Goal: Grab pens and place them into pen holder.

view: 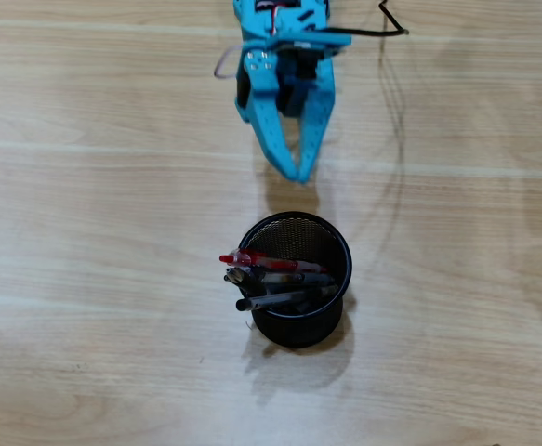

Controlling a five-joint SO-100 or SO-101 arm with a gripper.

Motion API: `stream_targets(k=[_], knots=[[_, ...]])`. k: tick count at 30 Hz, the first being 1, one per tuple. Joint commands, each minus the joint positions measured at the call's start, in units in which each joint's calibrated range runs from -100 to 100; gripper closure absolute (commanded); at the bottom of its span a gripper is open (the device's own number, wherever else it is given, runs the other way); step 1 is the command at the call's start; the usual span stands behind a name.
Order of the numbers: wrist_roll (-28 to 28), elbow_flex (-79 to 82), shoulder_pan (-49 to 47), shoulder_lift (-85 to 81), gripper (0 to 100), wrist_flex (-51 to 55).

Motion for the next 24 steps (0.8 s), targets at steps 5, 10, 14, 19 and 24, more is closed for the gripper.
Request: stream_targets(k=[5, 10, 14, 19, 24], knots=[[7.6, 27.3, 3.4, -30.1, 98, -0.3], [11.6, 41.8, 3.5, -44.6, 98, -0.3], [14.1, 45.2, 3.3, -53.5, 98, 9.0], [15.5, 45.2, 3.6, -65.7, 98, 33.3], [24.8, 44.9, 3.8, -79.3, 98, 56.8]])
